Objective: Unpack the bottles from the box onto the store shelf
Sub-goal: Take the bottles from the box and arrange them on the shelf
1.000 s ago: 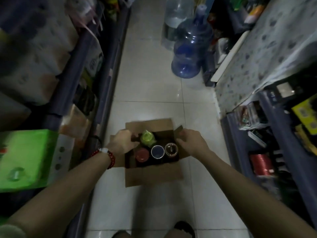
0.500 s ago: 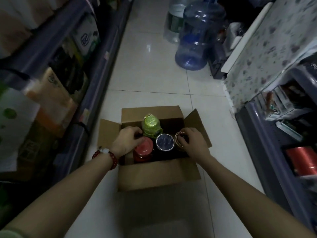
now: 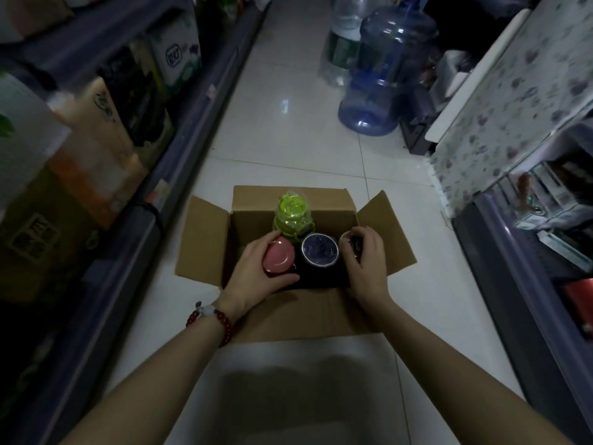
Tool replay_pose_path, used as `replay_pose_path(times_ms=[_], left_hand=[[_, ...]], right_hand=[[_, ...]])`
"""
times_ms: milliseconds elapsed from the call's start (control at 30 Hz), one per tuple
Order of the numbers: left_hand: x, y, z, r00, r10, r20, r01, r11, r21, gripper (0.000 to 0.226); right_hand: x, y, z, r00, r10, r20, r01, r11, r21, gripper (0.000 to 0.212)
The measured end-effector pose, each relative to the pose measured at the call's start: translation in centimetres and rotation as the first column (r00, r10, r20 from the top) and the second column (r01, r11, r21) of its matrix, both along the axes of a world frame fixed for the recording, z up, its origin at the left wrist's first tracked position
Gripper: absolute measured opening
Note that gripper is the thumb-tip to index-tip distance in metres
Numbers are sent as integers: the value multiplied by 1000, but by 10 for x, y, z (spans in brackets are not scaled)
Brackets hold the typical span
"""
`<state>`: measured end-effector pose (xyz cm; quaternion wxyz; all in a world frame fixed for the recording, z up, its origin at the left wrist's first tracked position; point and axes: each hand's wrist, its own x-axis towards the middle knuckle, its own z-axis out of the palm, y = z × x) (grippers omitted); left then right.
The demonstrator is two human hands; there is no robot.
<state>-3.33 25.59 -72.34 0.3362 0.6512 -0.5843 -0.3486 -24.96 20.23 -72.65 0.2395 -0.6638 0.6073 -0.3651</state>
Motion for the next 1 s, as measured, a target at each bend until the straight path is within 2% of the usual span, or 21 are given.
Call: replay_pose_path(times_ms=[133,300,567,667,867,1000], left_hand=[[0,-4,-6,999,40,24,-38,998,-59,91],[1,-11,-7,996,83,11,-82,994,-76,84],[13,-17,0,954,287,-90,-291,956,-39,77],[13,-18,2,949,300,-98,-303,953,-19,77],[11,-19,8,940,327,-99,-330,944,-22,78],[15,-25,26,943,322,-85,-325,945,-27,76]], right_hand=[[1,-5,0,998,-41,51,40,999,17,41],[5,-13,4,973,-180,147,170,983,74,55],[6,-26,2,970,-241,42,231,959,164,78],[8,-30,5,967,-253,21,245,952,183,76],[11,-27,10,972,-229,48,219,964,153,58],[13,-23,17,976,-210,55,201,969,141,64]])
